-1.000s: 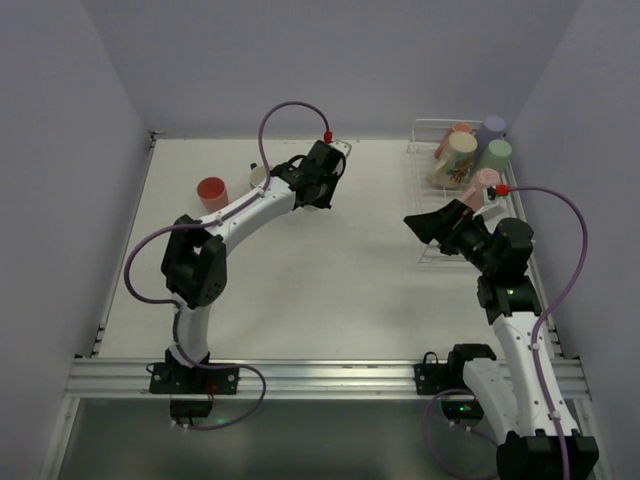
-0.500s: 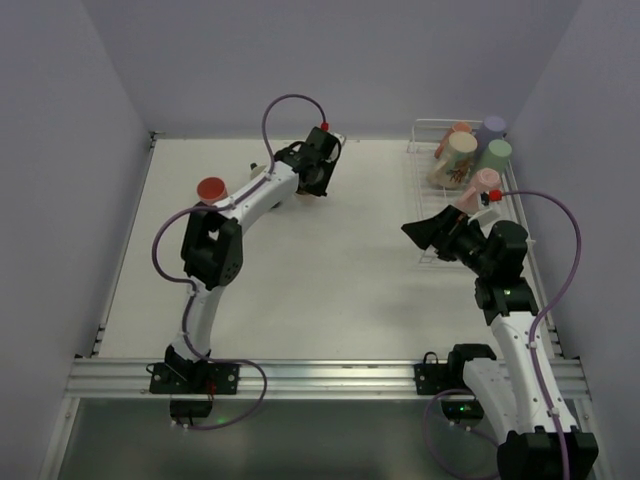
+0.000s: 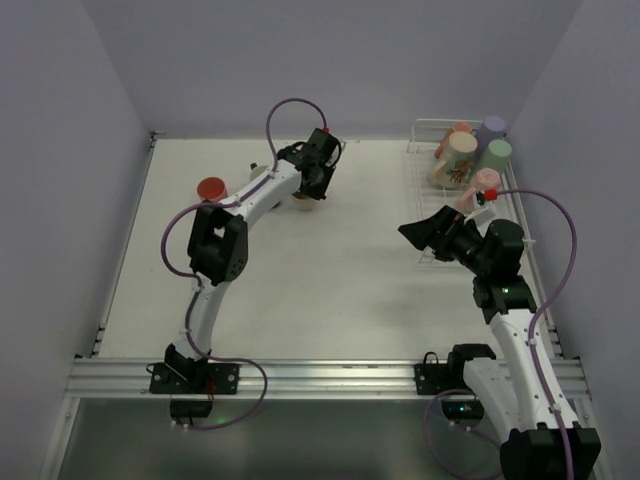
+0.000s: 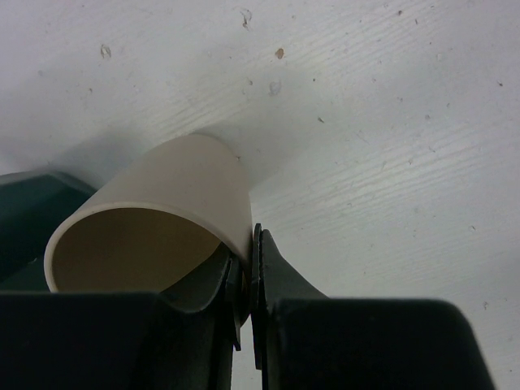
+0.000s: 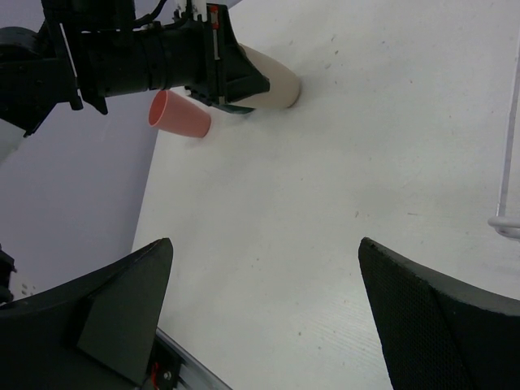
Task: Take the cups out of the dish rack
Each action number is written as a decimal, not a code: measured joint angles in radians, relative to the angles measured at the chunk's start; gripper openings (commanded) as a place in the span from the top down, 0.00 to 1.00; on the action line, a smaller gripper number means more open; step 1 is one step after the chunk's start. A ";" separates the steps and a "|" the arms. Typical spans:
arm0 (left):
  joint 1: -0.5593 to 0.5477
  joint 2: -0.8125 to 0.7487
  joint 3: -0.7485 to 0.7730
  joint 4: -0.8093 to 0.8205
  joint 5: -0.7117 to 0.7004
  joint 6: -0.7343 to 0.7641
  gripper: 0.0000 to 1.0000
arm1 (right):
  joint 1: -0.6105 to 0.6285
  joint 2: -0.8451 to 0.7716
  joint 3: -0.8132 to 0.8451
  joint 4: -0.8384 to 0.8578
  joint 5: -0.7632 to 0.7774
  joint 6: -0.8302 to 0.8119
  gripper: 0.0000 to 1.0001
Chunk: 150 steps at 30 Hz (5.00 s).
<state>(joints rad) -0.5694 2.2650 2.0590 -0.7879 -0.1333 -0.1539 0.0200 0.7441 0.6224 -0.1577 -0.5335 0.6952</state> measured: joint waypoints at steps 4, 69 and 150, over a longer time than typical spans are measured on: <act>0.001 0.006 0.000 -0.007 -0.001 0.001 0.90 | 0.006 0.000 0.000 0.000 0.000 0.000 0.01; -0.045 -1.758 -1.376 0.467 0.313 -0.097 0.00 | -0.180 0.675 0.559 -0.175 0.768 -0.226 0.01; -0.197 -1.127 -1.344 1.188 0.559 -0.596 0.11 | -0.060 0.135 -0.058 0.353 0.014 0.284 0.57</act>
<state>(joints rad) -0.7662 1.1381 0.7147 0.3996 0.4259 -0.7498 -0.0395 0.8787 0.5648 0.1955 -0.5194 0.9791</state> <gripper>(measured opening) 0.884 0.818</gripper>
